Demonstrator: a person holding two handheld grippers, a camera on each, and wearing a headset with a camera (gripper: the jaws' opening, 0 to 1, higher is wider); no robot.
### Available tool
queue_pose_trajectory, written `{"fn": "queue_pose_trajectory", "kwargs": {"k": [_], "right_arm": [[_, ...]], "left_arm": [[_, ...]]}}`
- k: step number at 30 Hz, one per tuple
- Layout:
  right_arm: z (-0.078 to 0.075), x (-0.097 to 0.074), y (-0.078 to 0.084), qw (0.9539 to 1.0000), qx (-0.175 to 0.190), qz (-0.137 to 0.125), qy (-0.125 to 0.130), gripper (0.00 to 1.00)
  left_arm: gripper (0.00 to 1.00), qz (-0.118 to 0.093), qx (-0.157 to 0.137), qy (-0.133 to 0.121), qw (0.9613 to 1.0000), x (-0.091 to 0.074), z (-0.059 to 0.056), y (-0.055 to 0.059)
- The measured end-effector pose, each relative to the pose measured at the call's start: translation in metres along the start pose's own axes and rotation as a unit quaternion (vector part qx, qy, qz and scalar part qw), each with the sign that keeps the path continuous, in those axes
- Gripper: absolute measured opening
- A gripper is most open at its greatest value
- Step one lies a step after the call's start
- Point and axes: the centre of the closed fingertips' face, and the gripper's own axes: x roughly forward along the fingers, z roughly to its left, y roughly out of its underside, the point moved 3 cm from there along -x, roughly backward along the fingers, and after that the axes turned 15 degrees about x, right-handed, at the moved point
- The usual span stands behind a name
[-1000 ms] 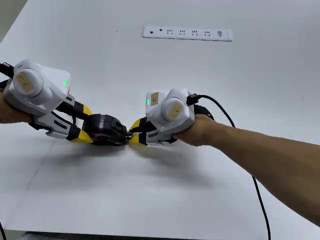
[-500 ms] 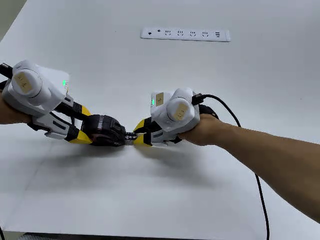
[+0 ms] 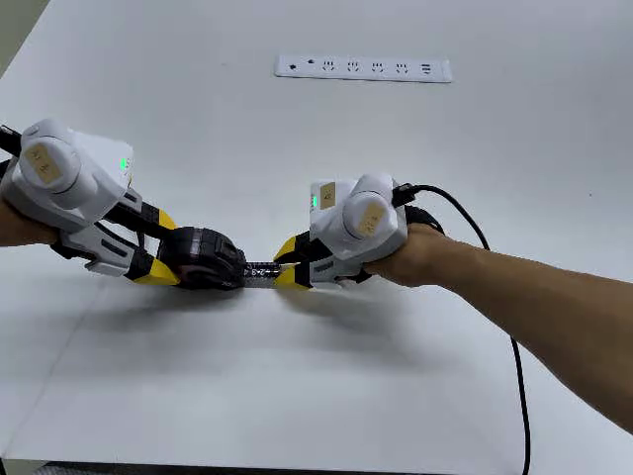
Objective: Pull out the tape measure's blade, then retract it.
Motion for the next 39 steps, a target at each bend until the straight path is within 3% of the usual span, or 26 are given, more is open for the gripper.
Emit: {"fn": "queue_pose_trajectory", "kwargs": {"k": [39], "right_arm": [[-0.005,-0.035,0.030,0.9999,0.009,0.006,0.012,0.06]], "left_arm": [[0.23,0.003,0.002,0.002,1.0000,0.000,-0.001,-0.001]]}}
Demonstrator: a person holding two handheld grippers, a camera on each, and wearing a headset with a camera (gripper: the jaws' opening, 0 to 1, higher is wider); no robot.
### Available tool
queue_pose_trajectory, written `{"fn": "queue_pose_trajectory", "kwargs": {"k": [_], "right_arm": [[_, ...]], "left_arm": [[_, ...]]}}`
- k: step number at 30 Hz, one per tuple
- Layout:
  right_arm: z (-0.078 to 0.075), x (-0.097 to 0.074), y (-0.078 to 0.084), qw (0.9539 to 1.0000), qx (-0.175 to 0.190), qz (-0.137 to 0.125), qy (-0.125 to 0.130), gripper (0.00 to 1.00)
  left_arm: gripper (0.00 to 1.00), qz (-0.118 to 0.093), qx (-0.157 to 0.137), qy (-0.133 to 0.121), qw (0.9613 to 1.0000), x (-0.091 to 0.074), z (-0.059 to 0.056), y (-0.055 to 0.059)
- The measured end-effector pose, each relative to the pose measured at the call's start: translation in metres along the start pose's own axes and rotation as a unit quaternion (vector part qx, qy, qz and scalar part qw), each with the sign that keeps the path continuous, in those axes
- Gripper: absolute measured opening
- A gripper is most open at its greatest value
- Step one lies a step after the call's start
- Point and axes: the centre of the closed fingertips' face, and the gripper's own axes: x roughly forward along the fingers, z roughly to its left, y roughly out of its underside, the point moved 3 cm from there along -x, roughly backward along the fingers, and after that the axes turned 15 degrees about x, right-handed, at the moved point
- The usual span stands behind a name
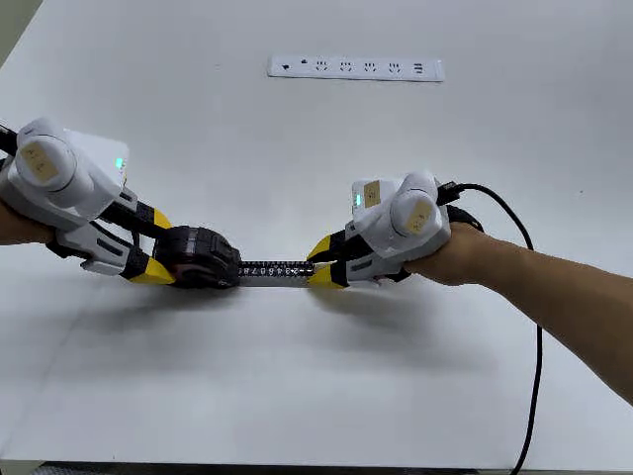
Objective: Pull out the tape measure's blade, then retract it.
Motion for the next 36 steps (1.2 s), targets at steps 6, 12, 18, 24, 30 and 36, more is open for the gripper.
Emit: {"fn": "queue_pose_trajectory", "kwargs": {"k": [6,12,18,24,30,36], "right_arm": [[0.000,-0.005,0.004,1.0000,0.000,0.000,0.001,0.06],[-0.001,-0.010,0.009,1.0000,0.000,0.002,0.002,0.06],[-0.002,-0.014,0.013,1.0000,0.002,0.002,0.003,0.06],[-0.002,-0.018,0.017,1.0000,0.005,0.001,0.005,0.06],[-0.003,-0.022,0.020,1.0000,0.006,0.000,0.005,0.06],[-0.004,-0.027,0.024,1.0000,0.007,0.000,0.006,0.06]], "left_arm": [[0.23,0.001,0.001,0.001,1.0000,0.000,0.000,0.000],[0.23,0.002,0.002,0.001,1.0000,0.000,0.000,0.000],[0.23,0.002,0.001,0.001,1.0000,0.000,0.000,0.000],[0.23,0.002,0.001,0.002,1.0000,0.000,0.000,-0.001],[0.23,0.003,0.000,0.002,1.0000,0.000,0.000,-0.001],[0.23,0.004,0.000,0.003,1.0000,0.001,0.000,-0.001]]}}
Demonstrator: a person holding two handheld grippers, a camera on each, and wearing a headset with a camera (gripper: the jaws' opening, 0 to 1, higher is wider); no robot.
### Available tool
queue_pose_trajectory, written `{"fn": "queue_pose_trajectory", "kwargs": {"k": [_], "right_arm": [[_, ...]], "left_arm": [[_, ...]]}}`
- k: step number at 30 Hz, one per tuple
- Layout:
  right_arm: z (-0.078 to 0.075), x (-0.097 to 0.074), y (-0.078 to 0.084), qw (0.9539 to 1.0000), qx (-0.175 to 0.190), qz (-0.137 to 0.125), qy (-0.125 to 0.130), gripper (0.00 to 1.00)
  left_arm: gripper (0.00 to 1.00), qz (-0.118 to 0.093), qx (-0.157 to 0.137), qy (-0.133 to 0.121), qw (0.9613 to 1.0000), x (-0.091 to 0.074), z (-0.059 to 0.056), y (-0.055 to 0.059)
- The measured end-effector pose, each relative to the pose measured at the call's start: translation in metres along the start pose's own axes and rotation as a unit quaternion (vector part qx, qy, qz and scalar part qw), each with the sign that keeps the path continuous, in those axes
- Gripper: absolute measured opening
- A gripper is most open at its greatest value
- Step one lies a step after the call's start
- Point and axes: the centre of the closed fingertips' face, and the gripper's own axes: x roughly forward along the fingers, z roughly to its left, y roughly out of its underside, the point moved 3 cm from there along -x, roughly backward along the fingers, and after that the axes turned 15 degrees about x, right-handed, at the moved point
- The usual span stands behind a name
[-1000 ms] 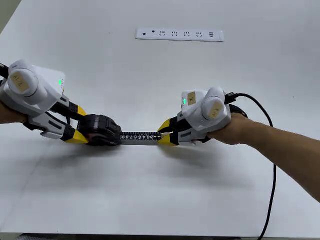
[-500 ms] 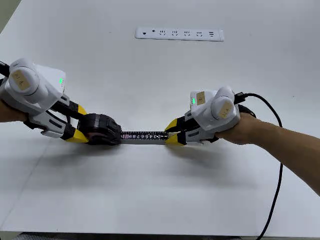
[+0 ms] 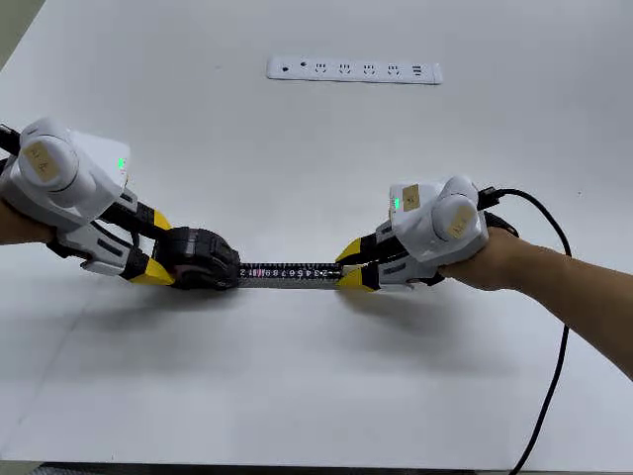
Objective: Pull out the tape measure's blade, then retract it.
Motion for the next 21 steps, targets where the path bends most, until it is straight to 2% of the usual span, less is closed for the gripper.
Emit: {"fn": "queue_pose_trajectory", "kwargs": {"k": [21], "right_arm": [[0.001,-0.023,0.018,0.9999,0.012,0.004,0.008,0.07]], "left_arm": [[0.23,0.003,0.001,0.001,1.0000,0.000,0.000,0.000]]}}
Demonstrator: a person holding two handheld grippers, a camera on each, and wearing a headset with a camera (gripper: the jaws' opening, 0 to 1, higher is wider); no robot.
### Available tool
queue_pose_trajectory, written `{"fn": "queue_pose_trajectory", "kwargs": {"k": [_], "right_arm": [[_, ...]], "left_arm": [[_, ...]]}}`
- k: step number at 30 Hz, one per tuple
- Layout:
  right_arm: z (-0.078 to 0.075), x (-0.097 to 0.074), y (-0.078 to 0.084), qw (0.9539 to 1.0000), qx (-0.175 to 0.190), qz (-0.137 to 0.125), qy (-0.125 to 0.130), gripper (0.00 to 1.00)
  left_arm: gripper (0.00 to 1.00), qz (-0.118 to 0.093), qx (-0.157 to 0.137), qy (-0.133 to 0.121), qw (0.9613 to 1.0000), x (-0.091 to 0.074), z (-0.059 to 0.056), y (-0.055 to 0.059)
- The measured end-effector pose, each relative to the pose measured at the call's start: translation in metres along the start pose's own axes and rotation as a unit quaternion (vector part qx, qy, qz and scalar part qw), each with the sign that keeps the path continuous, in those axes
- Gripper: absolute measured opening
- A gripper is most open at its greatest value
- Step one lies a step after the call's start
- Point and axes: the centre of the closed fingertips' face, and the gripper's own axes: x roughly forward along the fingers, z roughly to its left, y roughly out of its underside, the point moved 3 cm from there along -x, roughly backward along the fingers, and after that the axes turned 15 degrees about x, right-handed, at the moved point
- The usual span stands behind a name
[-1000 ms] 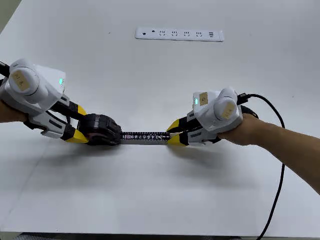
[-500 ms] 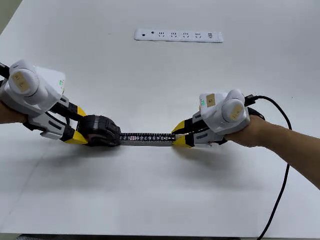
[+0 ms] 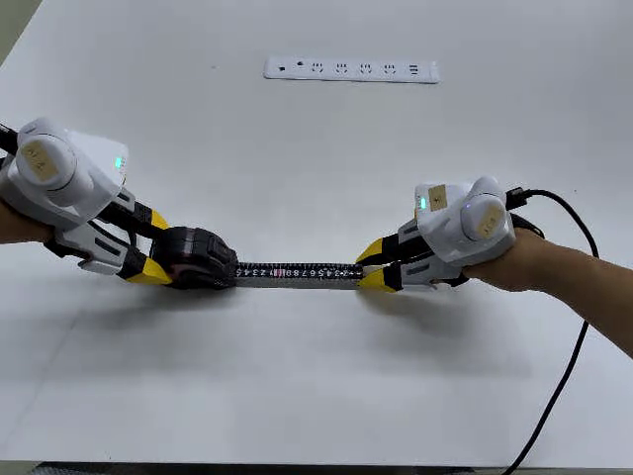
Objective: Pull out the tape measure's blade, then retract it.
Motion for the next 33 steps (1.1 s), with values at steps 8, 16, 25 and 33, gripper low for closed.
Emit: {"fn": "queue_pose_trajectory", "kwargs": {"k": [8,16,25,33], "right_arm": [[-0.003,-0.011,0.010,1.0000,0.005,0.005,0.003,0.07],[-0.004,-0.021,0.018,0.9998,0.008,0.016,0.005,0.06],[-0.006,-0.033,0.028,0.9995,0.009,0.030,0.010,0.06],[-0.009,-0.043,0.038,0.9991,0.013,0.038,0.016,0.06]], "left_arm": [[0.23,0.000,0.000,0.000,1.0000,0.000,0.000,0.000],[0.23,0.001,0.000,0.000,1.0000,0.000,0.000,0.000],[0.23,0.003,0.000,0.003,1.0000,0.000,-0.001,-0.001],[0.23,0.004,0.000,0.003,1.0000,-0.001,0.000,-0.001]]}}
